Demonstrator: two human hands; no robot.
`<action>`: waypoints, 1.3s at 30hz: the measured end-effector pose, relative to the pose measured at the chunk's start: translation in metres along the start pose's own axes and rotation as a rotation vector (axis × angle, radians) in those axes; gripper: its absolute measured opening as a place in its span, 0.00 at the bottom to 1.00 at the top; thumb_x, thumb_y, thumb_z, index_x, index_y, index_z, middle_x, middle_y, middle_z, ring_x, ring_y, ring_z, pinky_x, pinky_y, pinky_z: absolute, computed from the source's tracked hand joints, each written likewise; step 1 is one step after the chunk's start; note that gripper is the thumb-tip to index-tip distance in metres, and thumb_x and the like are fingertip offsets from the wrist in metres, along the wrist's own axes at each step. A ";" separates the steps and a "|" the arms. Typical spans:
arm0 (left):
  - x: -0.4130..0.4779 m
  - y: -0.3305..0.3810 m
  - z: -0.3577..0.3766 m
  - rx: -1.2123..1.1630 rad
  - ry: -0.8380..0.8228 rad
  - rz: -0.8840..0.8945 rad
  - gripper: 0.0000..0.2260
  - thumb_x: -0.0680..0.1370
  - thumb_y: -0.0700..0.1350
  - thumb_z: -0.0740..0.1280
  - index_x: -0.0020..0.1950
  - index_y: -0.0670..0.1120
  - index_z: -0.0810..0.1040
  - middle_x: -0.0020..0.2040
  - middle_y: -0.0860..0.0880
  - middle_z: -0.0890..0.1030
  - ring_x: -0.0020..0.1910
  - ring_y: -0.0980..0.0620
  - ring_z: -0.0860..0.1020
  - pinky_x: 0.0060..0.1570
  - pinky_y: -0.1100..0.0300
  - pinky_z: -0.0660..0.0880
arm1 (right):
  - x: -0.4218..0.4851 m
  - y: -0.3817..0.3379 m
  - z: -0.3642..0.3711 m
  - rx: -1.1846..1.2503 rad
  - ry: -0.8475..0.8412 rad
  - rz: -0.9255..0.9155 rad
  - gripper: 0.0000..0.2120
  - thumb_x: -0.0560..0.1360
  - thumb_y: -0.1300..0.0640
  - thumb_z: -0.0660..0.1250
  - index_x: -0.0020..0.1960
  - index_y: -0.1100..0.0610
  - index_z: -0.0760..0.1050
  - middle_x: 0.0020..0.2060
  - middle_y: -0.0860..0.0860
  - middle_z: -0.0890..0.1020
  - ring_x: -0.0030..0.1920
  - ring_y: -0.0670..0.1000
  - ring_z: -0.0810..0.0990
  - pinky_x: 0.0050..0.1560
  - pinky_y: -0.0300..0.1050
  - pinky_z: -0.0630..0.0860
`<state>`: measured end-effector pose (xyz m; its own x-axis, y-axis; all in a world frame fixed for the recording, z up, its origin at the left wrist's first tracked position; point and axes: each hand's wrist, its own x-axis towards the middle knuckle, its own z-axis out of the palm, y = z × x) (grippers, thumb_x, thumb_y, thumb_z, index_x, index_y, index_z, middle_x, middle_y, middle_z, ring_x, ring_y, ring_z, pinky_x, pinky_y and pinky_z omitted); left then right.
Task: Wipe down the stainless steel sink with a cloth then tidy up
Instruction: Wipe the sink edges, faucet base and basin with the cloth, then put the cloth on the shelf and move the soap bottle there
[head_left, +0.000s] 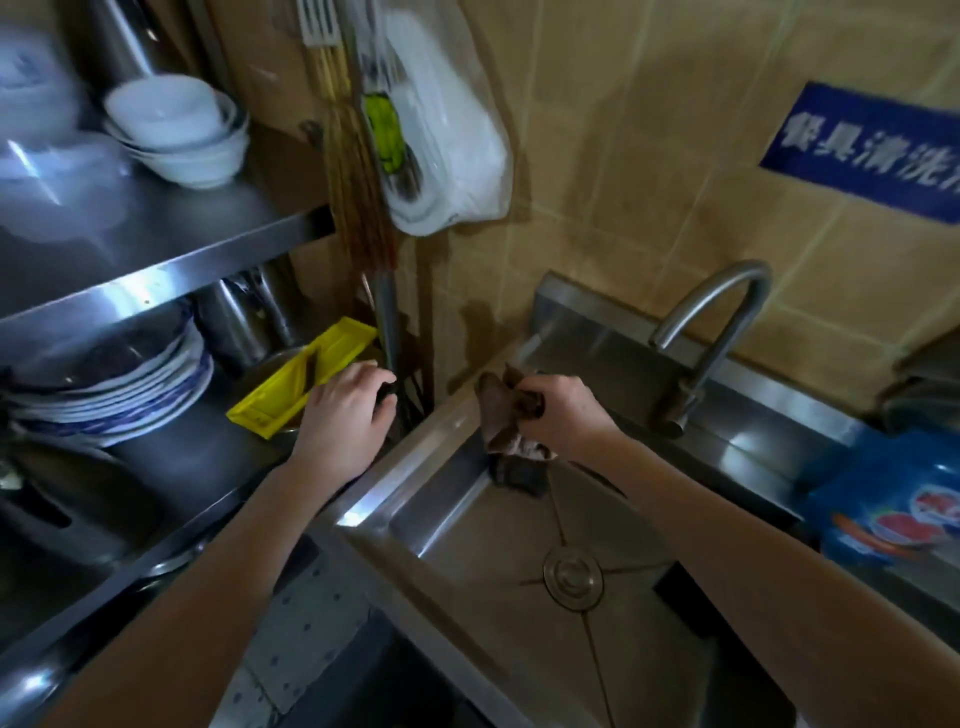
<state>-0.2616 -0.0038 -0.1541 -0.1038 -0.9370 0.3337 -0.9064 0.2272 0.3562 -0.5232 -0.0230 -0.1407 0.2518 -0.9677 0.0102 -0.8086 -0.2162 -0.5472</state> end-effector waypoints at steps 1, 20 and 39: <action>0.004 -0.003 -0.007 0.006 0.013 -0.004 0.10 0.77 0.45 0.64 0.58 0.45 0.77 0.59 0.45 0.78 0.59 0.43 0.75 0.56 0.45 0.71 | 0.005 -0.008 -0.004 -0.019 -0.005 -0.023 0.08 0.67 0.59 0.67 0.38 0.47 0.73 0.33 0.45 0.75 0.38 0.51 0.77 0.37 0.42 0.70; 0.009 -0.126 -0.165 0.235 0.127 -0.296 0.11 0.76 0.45 0.63 0.57 0.48 0.76 0.58 0.46 0.77 0.57 0.42 0.74 0.54 0.51 0.68 | 0.144 -0.192 -0.007 -0.063 0.024 -0.341 0.11 0.65 0.61 0.70 0.43 0.48 0.77 0.38 0.49 0.80 0.41 0.51 0.78 0.37 0.43 0.73; 0.042 -0.241 -0.213 0.276 0.132 -0.410 0.13 0.76 0.46 0.60 0.61 0.50 0.73 0.61 0.48 0.73 0.59 0.47 0.72 0.57 0.53 0.65 | 0.288 -0.319 0.064 -0.116 0.105 -0.350 0.09 0.69 0.61 0.66 0.49 0.54 0.78 0.45 0.55 0.82 0.49 0.58 0.80 0.49 0.52 0.80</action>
<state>0.0394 -0.0410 -0.0399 0.3192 -0.8890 0.3284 -0.9380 -0.2469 0.2433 -0.1587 -0.2242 -0.0163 0.4722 -0.8394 0.2691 -0.7399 -0.5434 -0.3967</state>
